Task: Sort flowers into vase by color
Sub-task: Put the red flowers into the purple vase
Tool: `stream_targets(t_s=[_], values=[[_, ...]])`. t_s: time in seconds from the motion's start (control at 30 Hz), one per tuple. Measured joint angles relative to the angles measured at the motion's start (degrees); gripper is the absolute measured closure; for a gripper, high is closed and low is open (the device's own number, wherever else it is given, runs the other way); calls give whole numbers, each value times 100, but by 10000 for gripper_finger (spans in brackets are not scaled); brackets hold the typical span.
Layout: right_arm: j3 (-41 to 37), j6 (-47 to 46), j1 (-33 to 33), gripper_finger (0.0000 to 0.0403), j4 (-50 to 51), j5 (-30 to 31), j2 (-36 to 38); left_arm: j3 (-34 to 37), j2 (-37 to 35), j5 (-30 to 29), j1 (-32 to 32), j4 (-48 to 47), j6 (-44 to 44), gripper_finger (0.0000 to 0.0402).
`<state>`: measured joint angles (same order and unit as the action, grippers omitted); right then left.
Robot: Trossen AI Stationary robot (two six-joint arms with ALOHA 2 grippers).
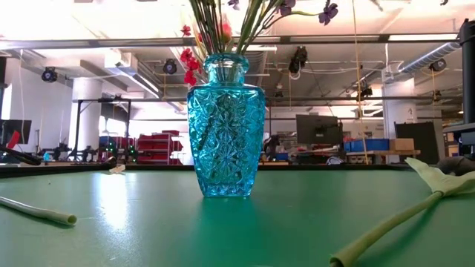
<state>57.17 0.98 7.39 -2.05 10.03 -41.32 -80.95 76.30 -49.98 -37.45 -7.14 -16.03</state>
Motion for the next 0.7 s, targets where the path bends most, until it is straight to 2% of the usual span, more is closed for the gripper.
stream_targets(t_s=[0.23,0.33,0.53,0.7], values=[[408,327,-1170,375,-102,2,-128,-47,392,-1,0,291,-106,189],[435,478,-1637,375,-454,46,-321,-194,588,-1,0,454,-310,189],[506,1054,-2467,376,-1463,81,-969,-719,1018,2,6,476,-687,189],[997,1423,-2885,376,-1762,356,-1577,-1058,1245,24,142,517,-977,189]])
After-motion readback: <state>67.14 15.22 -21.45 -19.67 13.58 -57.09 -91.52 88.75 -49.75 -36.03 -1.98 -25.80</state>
